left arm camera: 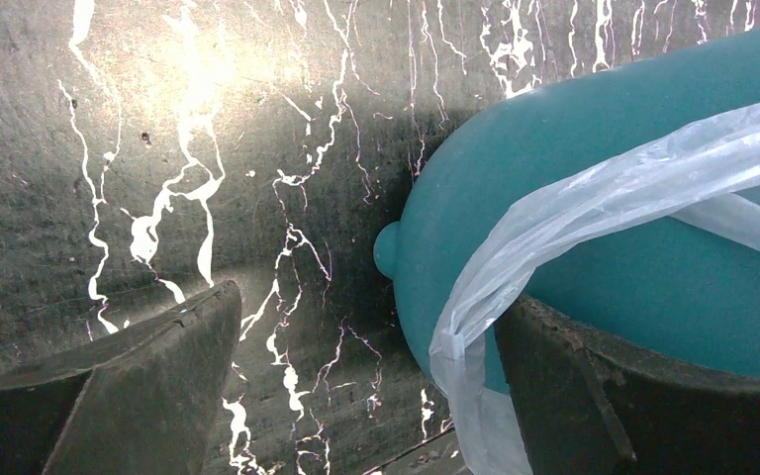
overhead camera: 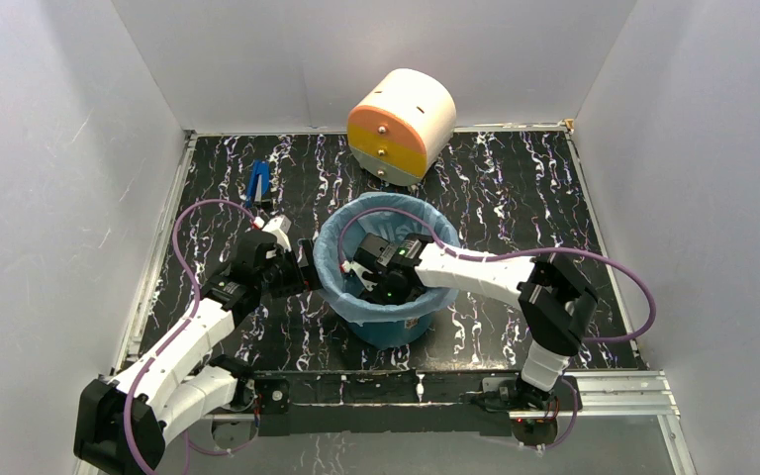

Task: Put the trash bags into the trash bin
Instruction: Adjust the trash bag in the trash bin.

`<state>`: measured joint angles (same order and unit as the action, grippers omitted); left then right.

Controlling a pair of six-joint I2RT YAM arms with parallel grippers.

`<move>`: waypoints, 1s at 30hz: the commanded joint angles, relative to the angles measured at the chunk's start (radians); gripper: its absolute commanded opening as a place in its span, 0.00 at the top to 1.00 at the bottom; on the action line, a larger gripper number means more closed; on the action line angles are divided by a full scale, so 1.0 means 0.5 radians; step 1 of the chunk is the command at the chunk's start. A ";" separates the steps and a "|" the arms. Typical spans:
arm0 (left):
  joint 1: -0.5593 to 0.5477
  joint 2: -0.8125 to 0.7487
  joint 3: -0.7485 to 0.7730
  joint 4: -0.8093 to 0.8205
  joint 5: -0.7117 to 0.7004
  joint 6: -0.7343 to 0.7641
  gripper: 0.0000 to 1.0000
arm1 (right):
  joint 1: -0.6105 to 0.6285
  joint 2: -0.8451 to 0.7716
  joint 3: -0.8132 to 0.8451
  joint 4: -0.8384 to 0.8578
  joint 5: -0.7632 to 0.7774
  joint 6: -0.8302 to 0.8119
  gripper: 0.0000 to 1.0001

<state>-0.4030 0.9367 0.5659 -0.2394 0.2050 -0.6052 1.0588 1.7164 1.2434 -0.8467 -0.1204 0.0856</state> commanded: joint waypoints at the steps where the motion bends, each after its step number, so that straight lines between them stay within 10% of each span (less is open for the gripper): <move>1: 0.001 -0.042 0.008 -0.027 -0.033 0.012 0.06 | 0.002 -0.009 -0.046 0.069 0.169 0.014 0.23; 20: 0.001 -0.005 0.040 0.094 0.024 -0.042 0.06 | -0.069 -0.252 -0.400 0.911 0.657 -0.168 0.23; 30: 0.002 0.001 0.042 0.064 0.007 -0.009 0.06 | -0.099 -0.184 -0.241 0.604 0.381 -0.236 0.23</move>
<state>-0.4030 0.9382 0.5655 -0.2092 0.2050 -0.6239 1.0134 1.6428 1.0740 -0.4843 0.1505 -0.0193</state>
